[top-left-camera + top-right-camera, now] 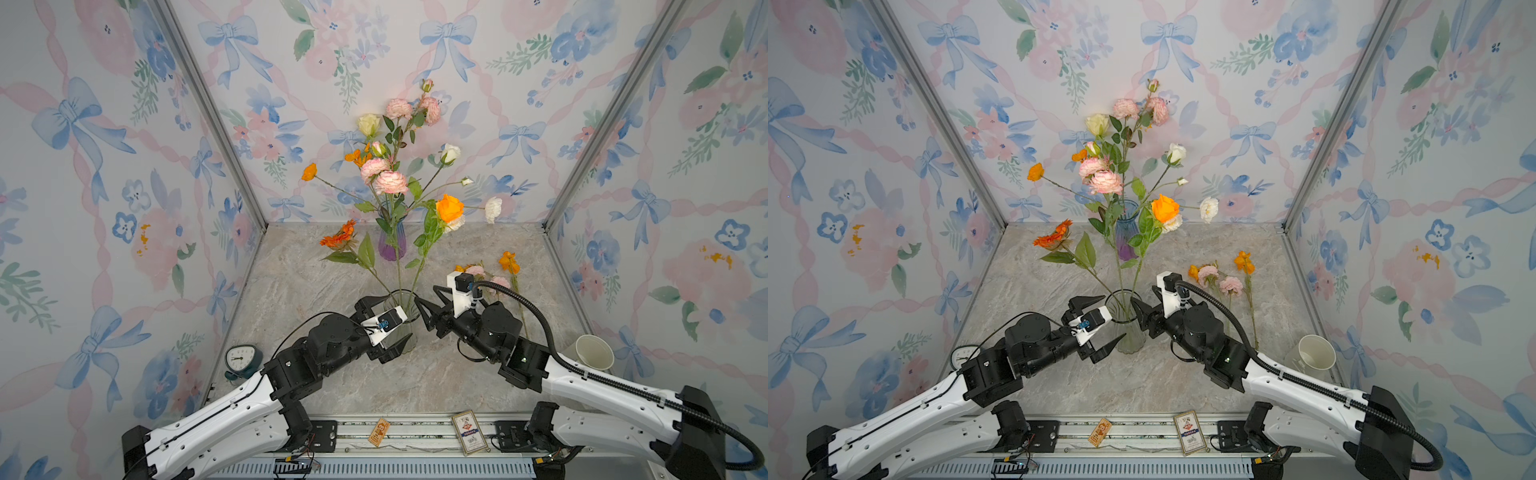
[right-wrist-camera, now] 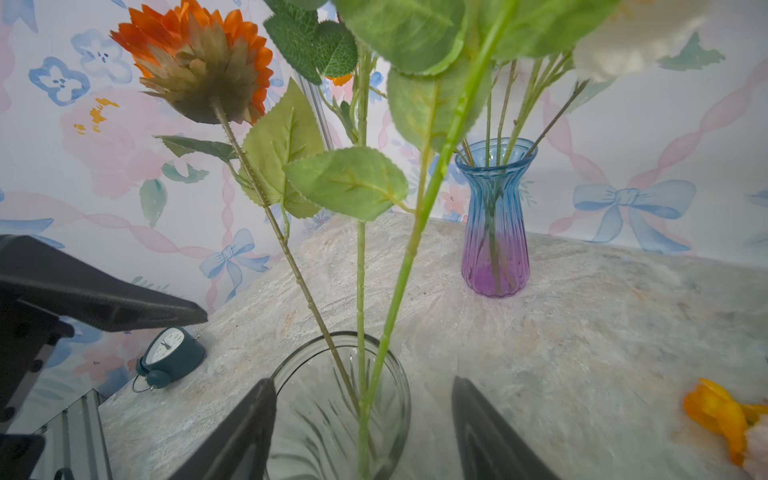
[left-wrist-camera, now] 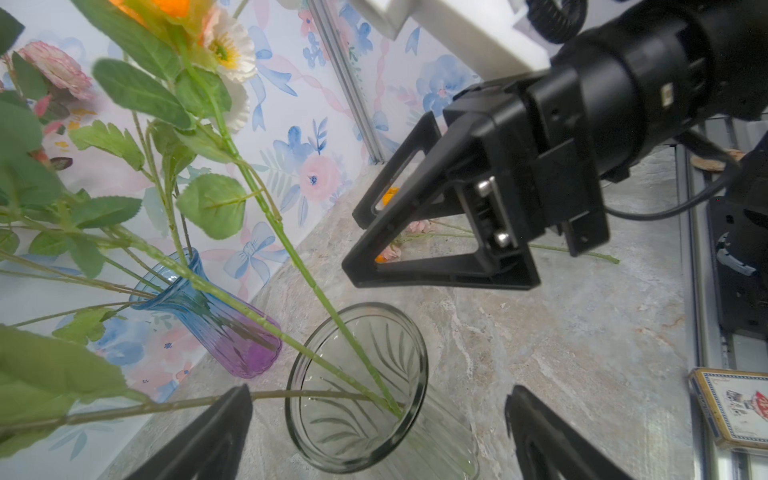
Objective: Arrange the flowers into the vase
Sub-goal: 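Lower the orange rose stems into the clear vase with the right gripper, then open the right gripper and move it to the pile while left withdraws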
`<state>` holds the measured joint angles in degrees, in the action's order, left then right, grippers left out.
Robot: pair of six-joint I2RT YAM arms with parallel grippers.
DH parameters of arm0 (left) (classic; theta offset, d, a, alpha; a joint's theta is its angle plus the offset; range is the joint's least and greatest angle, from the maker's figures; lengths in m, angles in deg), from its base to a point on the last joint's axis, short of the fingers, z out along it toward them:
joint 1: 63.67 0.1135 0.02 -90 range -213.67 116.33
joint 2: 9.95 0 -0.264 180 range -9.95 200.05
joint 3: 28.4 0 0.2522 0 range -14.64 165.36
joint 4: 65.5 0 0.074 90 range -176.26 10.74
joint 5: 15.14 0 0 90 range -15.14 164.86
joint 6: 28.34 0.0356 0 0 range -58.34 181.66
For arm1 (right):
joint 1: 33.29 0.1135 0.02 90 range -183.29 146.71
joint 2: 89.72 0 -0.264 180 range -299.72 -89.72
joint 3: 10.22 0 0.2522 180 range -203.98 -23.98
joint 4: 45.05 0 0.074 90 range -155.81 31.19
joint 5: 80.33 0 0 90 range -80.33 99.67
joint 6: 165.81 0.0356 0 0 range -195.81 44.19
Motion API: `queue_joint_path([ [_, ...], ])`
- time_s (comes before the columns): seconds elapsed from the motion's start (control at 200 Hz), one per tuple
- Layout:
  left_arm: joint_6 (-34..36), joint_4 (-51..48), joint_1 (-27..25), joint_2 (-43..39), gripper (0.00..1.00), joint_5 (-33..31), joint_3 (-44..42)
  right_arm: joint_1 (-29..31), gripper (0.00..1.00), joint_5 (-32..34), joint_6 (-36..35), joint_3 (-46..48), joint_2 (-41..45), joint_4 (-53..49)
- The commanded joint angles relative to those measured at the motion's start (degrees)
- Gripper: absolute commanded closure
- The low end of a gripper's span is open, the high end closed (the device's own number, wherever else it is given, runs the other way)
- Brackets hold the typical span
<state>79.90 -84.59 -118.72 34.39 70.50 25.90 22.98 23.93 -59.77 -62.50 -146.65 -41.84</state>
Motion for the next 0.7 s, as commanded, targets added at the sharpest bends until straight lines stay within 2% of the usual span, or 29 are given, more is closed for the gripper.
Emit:
queue_joint_path([
  [0.0, 1.58, 1.99, 0.39, 1.98, 0.03, 4.83, 2.88, 0.68, 0.28, 2.06, 0.39, 1.03, 5.83, -11.91],
  [0.165, 3.98, 1.98, -1.19, 8.13, 0.04, 7.87, 8.15, -0.7, 0.26, 12.21, 1.19, 0.61, 14.52, -26.86],
  [0.22, 5.65, 1.95, -2.6, 10.79, 0.04, 7.88, 10.35, -3.37, 0.26, 16.25, 3.91, 0.0, 15.81, -33.23],
  [0.26, 6.84, 1.91, -3.7, 12.93, 0.04, 7.88, 12.0, -6.61, 0.27, 16.73, 6.25, -0.52, 16.08, -37.84],
  [0.325, 8.75, 1.94, -5.46, 16.85, 0.03, 7.79, 14.72, -13.75, 0.27, 12.44, 8.87, -1.44, 15.05, -43.91],
  [0.485, 15.06, 0.44, -9.16, 26.83, 0.02, 9.07, 20.85, -30.38, 0.3, -4.97, 11.17, -2.9, 7.93, -50.41],
  [0.555, 15.84, -0.46, -9.47, 30.66, 0.02, 11.26, 22.34, -34.22, 0.34, -8.88, 11.13, -4.04, 3.27, -51.84],
  [0.695, 14.64, -0.32, -9.46, 34.98, 0.02, 14.13, 19.85, -37.07, 0.4, -9.55, 11.43, -5.99, -5.55, -54.0],
])
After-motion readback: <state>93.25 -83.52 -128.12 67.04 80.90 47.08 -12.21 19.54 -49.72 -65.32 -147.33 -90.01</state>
